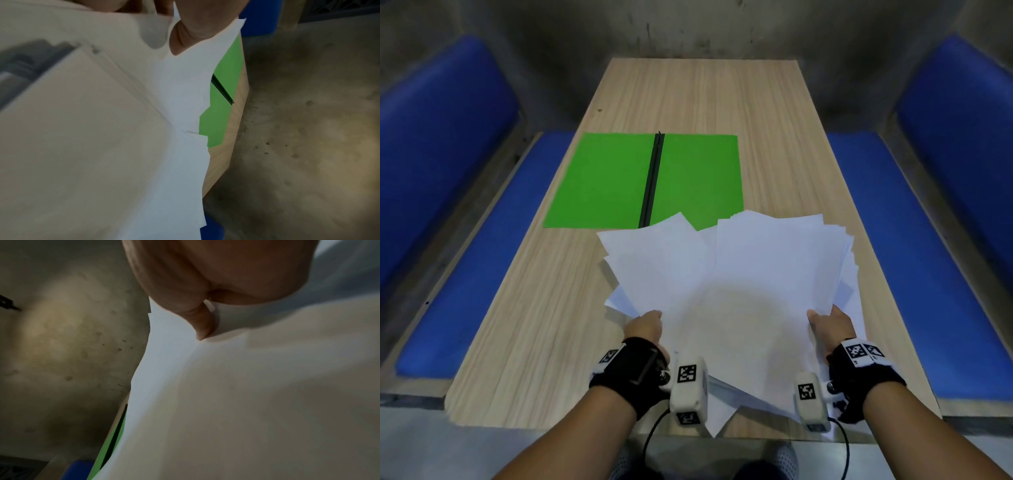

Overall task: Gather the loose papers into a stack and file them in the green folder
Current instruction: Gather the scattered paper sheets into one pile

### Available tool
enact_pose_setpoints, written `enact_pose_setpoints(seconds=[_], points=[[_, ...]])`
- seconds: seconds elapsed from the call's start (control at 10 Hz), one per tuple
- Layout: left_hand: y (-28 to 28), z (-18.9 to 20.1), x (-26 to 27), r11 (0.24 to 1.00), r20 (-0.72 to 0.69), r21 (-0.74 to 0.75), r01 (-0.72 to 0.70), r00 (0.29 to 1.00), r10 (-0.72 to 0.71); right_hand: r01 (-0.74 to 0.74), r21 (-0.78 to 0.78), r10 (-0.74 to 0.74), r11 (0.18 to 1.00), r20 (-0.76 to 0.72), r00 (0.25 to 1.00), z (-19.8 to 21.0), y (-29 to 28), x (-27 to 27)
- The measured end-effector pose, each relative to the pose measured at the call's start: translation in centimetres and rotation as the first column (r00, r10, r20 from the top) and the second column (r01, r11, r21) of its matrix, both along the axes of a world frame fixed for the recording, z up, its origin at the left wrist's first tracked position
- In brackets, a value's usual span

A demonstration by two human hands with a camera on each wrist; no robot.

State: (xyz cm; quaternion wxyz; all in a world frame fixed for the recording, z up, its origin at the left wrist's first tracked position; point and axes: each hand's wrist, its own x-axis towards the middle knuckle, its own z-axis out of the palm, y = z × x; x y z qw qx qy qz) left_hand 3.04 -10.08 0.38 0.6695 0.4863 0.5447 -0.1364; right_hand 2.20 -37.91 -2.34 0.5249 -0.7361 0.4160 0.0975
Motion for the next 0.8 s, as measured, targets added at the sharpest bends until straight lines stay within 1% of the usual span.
enact_pose_setpoints(seconds=[0.1, 0.2, 0.3, 0.4, 0.5, 0.6, 0.7, 0.8], points=[[0.5, -0.2, 0.6, 0.992, 0.058, 0.016, -0.128, 0.99, 0.126, -0.012, 0.004, 0.012, 1.0, -0.006, 1.0, -0.1, 0.1, 0.0], [1.3, -2.0, 0.4, 0.989, 0.125, 0.133, -0.066, 0.991, 0.049, -0.016, -0.007, 0.016, 1.0, -0.012, 1.0, 0.2, -0.2, -0.1], [0.7, -1.2, 0.6, 0.958, 0.166, 0.279, 0.071, 0.979, -0.121, -0.021, 0.0, 0.021, 1.0, -0.018, 1.0, 0.5, -0.4, -0.3], [0.7, -0.3, 1.7, 0.913, 0.174, 0.339, 0.227, 0.939, -0.298, -0.01, 0.031, 0.01, 0.999, -0.006, 1.0, -0.8, -1.1, -0.1], [0.7, 0.1, 2.7, 0.831, 0.071, 0.391, 0.397, 0.887, -0.457, -0.013, 0.026, 0.014, 1.0, -0.053, 0.998, -0.8, -1.2, 0.0], [0.4, -0.2, 3.7, 0.756, 0.002, 0.417, 0.504, 0.832, -0.555, -0.047, 0.007, 0.047, 0.999, -0.045, 0.998, -0.5, -0.9, 0.2], [-0.1, -1.0, 5.2, 0.72, -0.051, 0.417, 0.555, 0.805, -0.591, -0.094, -0.035, 0.092, 0.995, -0.06, 0.994, -1.0, -1.0, 0.5], [-0.5, -1.7, 6.1, 0.711, -0.109, 0.443, 0.546, 0.82, -0.562, -0.114, -0.057, 0.109, 0.992, -0.09, 0.99, -0.2, -0.6, 0.5]])
